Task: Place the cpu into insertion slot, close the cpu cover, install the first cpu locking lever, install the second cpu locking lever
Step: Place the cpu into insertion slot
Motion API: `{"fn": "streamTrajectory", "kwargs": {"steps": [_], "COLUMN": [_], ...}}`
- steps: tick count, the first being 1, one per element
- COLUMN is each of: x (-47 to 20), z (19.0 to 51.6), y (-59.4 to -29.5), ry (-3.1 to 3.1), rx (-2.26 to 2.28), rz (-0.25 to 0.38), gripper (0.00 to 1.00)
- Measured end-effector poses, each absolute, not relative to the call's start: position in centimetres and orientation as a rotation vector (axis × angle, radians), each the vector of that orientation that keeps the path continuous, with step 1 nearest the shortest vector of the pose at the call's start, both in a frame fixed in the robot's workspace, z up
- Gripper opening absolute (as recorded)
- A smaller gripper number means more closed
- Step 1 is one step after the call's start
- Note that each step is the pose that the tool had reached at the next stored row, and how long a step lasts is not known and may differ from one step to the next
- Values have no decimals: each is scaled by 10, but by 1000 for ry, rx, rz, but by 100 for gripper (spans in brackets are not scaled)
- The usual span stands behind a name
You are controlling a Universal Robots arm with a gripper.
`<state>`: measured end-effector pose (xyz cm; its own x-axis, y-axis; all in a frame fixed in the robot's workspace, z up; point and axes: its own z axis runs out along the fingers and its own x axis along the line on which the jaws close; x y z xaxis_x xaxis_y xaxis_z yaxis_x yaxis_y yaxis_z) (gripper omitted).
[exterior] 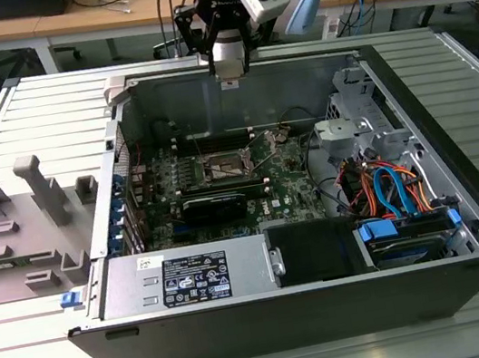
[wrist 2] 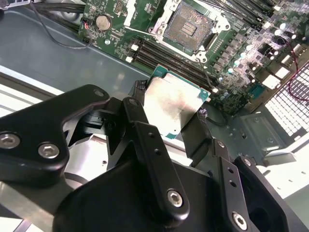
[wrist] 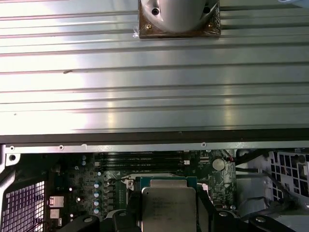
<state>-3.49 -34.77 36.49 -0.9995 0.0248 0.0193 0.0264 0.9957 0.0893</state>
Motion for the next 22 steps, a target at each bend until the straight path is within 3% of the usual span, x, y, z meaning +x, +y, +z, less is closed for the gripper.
{"fn": "streamTrajectory", "kwargs": {"steps": [22], "x": [-35], "z": [360], "y": [-350], "ry": [-3120], "rx": [-40], "rz": [-140], "gripper": [55]}}
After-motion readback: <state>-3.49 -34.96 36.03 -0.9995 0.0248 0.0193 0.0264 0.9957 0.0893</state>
